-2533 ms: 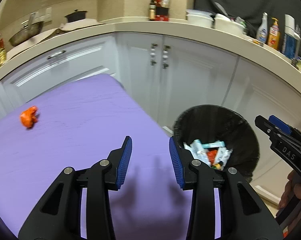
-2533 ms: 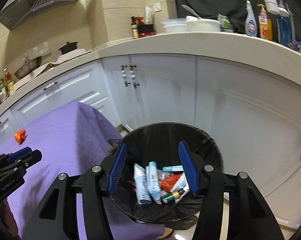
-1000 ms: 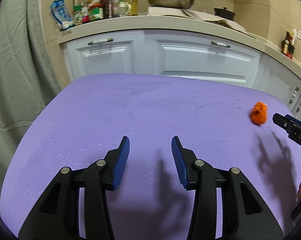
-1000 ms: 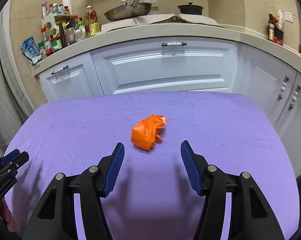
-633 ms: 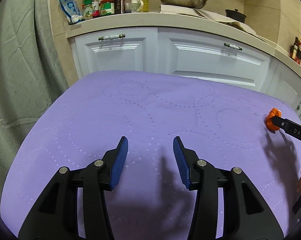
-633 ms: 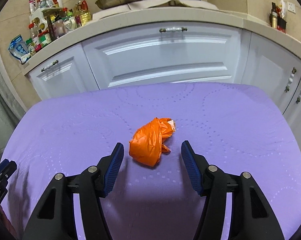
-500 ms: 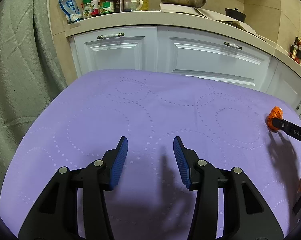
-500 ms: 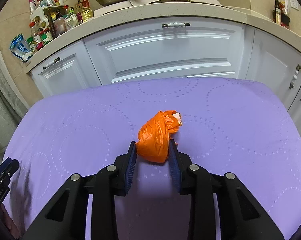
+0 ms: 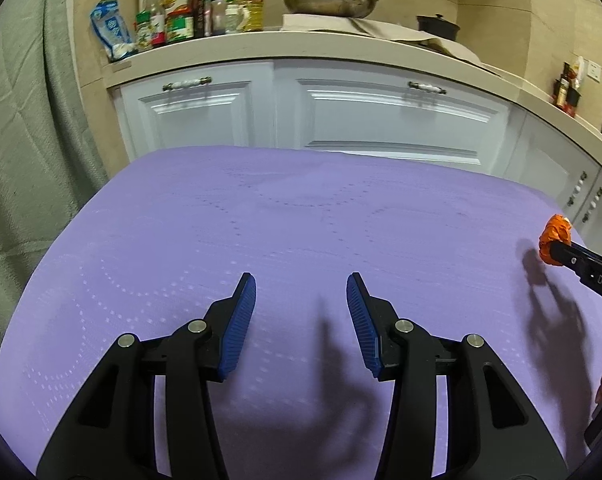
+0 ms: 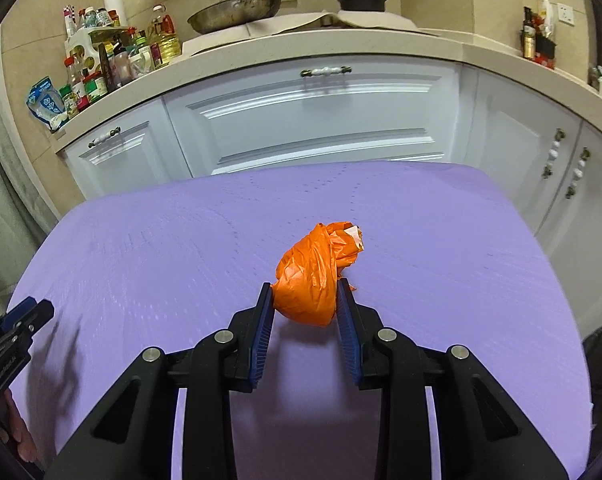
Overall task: Collect trash
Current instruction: 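Carry the orange bag with the right tool over the bin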
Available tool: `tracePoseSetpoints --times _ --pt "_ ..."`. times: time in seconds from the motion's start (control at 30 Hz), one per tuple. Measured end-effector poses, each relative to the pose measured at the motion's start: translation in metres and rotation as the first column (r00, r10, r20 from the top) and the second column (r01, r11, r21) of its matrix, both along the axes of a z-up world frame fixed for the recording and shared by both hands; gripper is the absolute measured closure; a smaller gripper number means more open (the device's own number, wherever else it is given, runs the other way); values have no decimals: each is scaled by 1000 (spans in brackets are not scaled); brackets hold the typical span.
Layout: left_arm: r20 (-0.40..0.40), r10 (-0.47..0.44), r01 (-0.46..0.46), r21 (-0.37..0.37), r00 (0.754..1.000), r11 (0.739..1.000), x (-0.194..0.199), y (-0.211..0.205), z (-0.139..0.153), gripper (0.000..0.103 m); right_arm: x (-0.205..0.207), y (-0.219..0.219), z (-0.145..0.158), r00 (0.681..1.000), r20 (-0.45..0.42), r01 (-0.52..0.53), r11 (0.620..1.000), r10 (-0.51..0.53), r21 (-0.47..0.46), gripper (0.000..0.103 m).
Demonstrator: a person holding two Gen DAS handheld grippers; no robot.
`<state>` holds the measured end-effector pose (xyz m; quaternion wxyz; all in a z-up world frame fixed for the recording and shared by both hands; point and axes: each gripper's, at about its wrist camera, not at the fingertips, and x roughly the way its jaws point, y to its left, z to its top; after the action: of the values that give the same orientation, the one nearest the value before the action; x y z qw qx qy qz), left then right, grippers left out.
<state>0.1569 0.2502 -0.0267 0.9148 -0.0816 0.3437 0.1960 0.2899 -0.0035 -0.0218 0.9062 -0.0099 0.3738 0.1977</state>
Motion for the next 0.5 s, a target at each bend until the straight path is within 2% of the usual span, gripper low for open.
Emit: tracePoseSetpoints --times 0.5 --pt "27 -160 160 -1 987 987 -8 -97 8 57 -63 -100 16 991 63 115 993 -115 2 71"
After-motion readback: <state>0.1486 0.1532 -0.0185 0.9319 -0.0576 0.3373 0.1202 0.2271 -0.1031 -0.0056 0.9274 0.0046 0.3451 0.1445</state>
